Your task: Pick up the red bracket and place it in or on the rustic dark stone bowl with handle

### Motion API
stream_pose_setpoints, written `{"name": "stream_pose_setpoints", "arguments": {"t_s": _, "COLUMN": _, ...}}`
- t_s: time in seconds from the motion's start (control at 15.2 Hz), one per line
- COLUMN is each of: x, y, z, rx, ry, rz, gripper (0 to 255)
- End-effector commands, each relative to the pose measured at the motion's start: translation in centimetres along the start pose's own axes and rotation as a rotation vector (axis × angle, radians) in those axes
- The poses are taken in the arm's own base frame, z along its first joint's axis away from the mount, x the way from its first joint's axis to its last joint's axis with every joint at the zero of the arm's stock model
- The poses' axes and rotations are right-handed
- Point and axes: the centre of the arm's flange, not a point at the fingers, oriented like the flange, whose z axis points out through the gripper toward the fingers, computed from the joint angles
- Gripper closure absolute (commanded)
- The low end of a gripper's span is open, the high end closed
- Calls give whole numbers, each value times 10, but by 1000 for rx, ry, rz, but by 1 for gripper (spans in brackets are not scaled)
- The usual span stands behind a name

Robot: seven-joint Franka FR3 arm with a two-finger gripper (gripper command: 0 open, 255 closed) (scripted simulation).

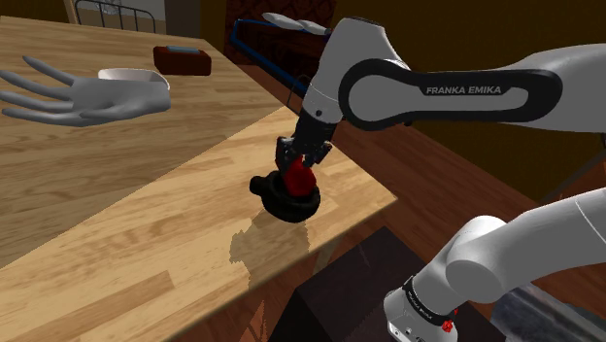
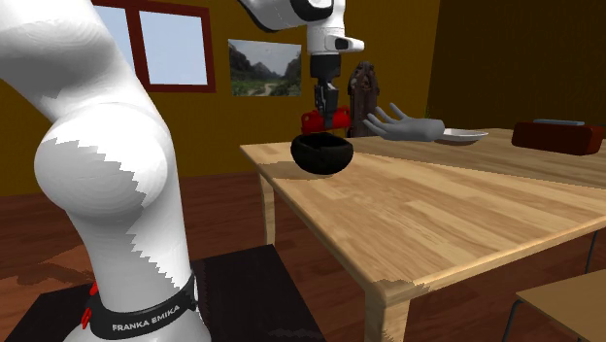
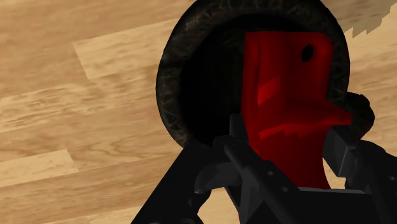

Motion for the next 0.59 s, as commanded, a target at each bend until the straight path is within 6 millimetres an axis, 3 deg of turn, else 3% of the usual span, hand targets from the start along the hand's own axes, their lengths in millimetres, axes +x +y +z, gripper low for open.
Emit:
{"name": "stream_pose_setpoints", "arguments": {"t_s": 0.0, "x": 0, "y": 1, "z": 10, "rx": 0, "ry": 1, "rz": 0, "gripper": 255}}
{"name": "stream_pose_setpoints", "arguments": {"t_s": 0.13, "x": -1, "y": 2, "z": 20, "rx": 0, "ry": 1, "rz": 0, "gripper": 255}}
{"name": "stream_pose_setpoints", "arguments": {"t_s": 0.53, "x": -1, "y": 2, "z": 20, "rx": 0, "ry": 1, "rz": 0, "gripper": 255}}
